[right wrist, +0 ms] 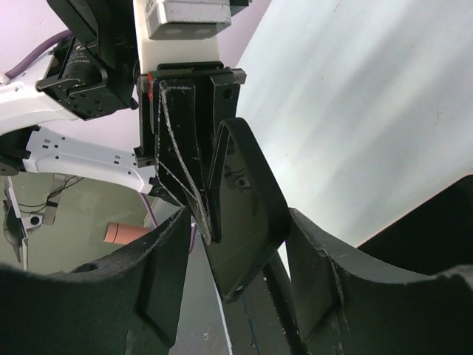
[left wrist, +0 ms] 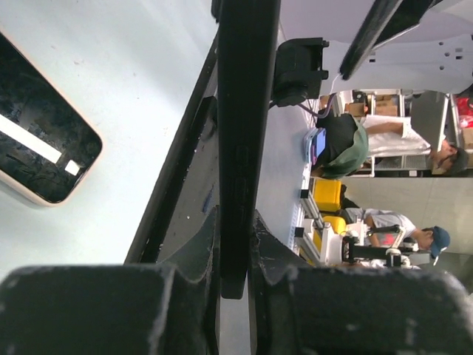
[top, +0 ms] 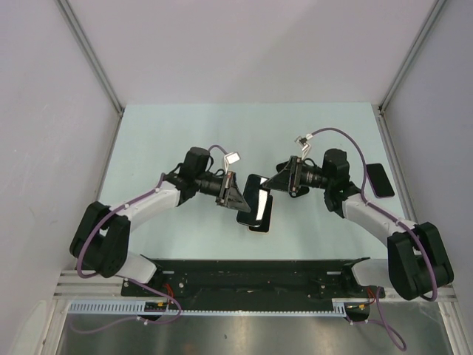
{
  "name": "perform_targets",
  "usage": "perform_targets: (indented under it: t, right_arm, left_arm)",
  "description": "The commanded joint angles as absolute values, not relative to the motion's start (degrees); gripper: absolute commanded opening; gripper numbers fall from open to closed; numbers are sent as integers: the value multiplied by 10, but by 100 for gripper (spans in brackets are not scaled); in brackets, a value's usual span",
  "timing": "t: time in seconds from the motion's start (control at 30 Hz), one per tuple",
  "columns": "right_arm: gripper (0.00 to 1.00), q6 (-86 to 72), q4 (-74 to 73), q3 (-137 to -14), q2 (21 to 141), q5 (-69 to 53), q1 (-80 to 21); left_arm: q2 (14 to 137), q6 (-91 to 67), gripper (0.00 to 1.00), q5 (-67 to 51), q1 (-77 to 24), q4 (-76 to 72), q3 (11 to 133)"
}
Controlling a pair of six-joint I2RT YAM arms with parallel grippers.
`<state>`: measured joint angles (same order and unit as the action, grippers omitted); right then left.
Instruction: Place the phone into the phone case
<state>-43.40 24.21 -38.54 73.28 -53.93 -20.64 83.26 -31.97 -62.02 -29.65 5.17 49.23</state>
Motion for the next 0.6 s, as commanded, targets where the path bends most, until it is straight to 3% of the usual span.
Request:
perform_targets:
  t: [0.0, 0.33, 0.47, 0.57]
  right_arm:
    - [54, -486, 347, -362, 741, -613, -231]
    - [44, -532, 391, -352, 753, -595, -240]
    - [5, -543, 403, -349, 761, -592, -237]
    - [0, -557, 403, -348, 765, -586, -234]
  left_arm:
    - [803, -400, 0, -589, -297, -50, 483]
    - [789, -455, 0, -573, -293, -112, 475]
    - [784, -446, 0, -548, -287, -90, 477]
    - [788, -445, 0, -539, -284, -82, 475]
